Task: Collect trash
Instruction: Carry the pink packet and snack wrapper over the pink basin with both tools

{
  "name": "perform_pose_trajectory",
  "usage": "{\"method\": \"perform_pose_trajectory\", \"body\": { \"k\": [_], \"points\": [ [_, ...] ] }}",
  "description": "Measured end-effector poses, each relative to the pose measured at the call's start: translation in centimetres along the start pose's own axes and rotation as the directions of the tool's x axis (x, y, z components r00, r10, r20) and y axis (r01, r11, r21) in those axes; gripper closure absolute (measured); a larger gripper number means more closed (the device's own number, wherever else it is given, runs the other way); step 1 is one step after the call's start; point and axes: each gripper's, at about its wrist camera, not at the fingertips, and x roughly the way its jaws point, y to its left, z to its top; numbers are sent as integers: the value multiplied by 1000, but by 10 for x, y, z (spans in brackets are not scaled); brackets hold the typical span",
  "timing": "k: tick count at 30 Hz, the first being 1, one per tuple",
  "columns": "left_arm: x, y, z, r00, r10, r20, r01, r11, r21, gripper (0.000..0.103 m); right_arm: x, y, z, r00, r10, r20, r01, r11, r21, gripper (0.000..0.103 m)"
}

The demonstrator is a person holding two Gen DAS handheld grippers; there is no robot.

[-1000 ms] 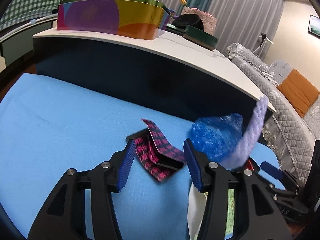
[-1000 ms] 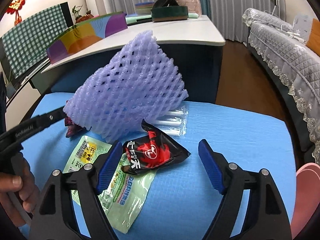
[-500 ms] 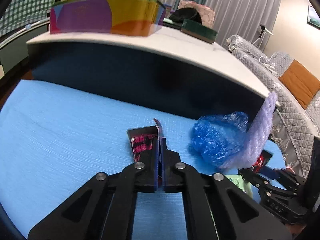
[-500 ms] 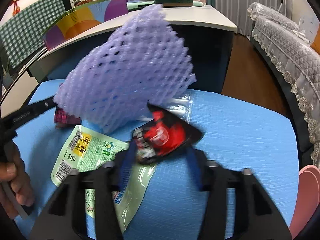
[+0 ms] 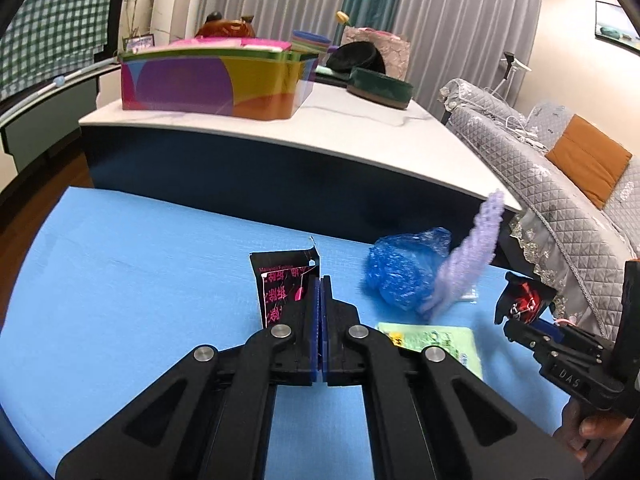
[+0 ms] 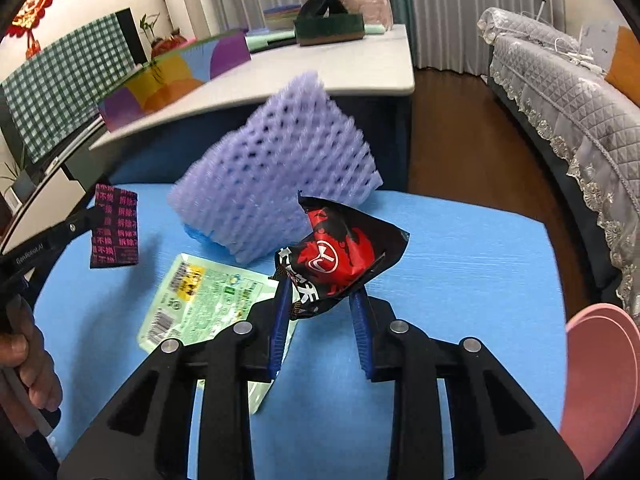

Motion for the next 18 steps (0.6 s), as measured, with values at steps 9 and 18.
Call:
{"method": "perform_pose_trajectory", "body": {
  "k": [9, 18],
  "points": [
    [-34, -18, -3, 999, -23, 43, 20, 998, 62, 103, -58, 8, -6, 997, -3, 79, 5, 999, -34, 73],
    [-70, -37, -10, 994, -65, 89, 56, 994, 98, 103, -123, 0, -23, 989, -24, 143, 27, 999, -19, 73]
  ]
}}
